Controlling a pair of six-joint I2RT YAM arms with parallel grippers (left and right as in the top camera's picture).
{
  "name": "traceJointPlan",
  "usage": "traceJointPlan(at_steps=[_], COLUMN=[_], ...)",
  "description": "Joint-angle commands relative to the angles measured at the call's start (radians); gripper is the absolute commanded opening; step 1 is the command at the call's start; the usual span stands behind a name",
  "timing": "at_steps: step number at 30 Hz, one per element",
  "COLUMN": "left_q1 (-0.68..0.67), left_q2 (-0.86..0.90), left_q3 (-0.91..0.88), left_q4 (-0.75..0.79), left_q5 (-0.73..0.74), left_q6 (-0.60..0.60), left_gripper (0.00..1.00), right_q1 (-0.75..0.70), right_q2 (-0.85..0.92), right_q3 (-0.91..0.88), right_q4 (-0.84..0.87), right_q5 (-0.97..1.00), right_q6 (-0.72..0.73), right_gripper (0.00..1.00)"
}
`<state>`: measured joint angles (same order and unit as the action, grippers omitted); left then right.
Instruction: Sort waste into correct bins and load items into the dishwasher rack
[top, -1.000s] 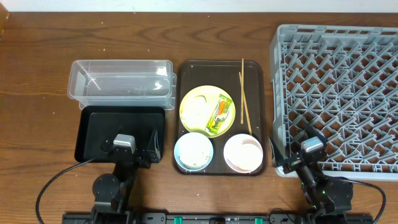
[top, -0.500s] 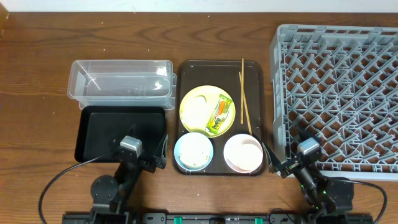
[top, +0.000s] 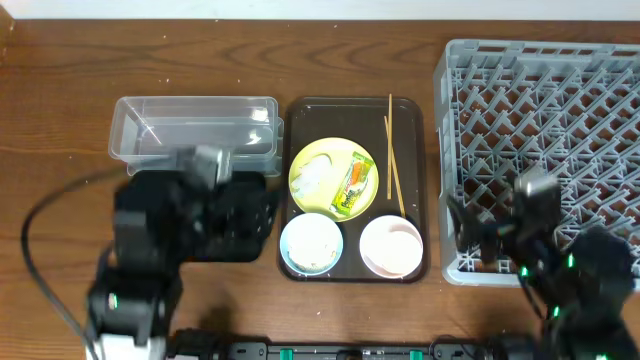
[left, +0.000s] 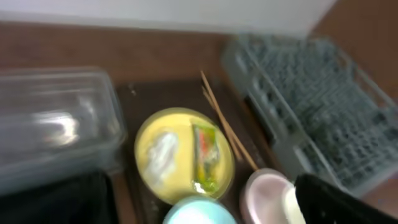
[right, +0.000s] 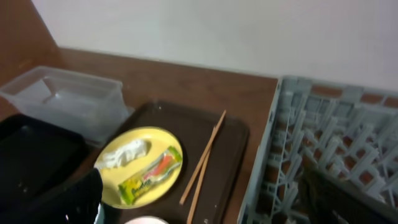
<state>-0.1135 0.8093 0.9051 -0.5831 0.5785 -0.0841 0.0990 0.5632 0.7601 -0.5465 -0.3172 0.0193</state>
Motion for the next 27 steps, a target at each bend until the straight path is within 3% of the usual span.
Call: traceJointPlan(at_steps=[1,5,7,12,18,22,27], left_q1=[-0.039,-0.076,-0.124,-0.347,-0.616,-0.721,-0.809], left_q2=[0.124,0.225,0.267,0.356,0.472,0.576,0.719], left_q3=[0.148,0.181,0.181,0.181,0.181,0.179,0.179], left_q4=[-0.079,-0.039,-0.053,-0.141,-0.163,-0.118,-0.027], left_q5=[0.119,0.331,0.321,0.043,-0.37,-0.419,-0.418], left_q6=[-0.022,-0.12,-0.112,-0.113,-0.205,-0.251,-0.258], left_gripper=[0.98,0.98,0.98,0.98,0.99,0.86,0.8], right_q1=[-0.008,-0.008,-0.008,-0.008,-0.009,-0.015,-0.022], right_q2=[0.121,0.208,0.228,0.24,0.24,0.24,0.24], right_q3=[0.093,0.127,0.127,0.127,0.127,0.127,0.127], right_q4=[-0.024,-0.043,-0.045,-0.022,-0.084,-0.126,-0.14], right_q5=[-0.069,-0.23,-0.26,-0.221,0.074,0.126,0.126], right_q6=[0.01,0.01,0.014,0.113,0.336,0.373,0.373], right_gripper=[0.99,0.99,0.99,0.99,0.98,0.94,0.93])
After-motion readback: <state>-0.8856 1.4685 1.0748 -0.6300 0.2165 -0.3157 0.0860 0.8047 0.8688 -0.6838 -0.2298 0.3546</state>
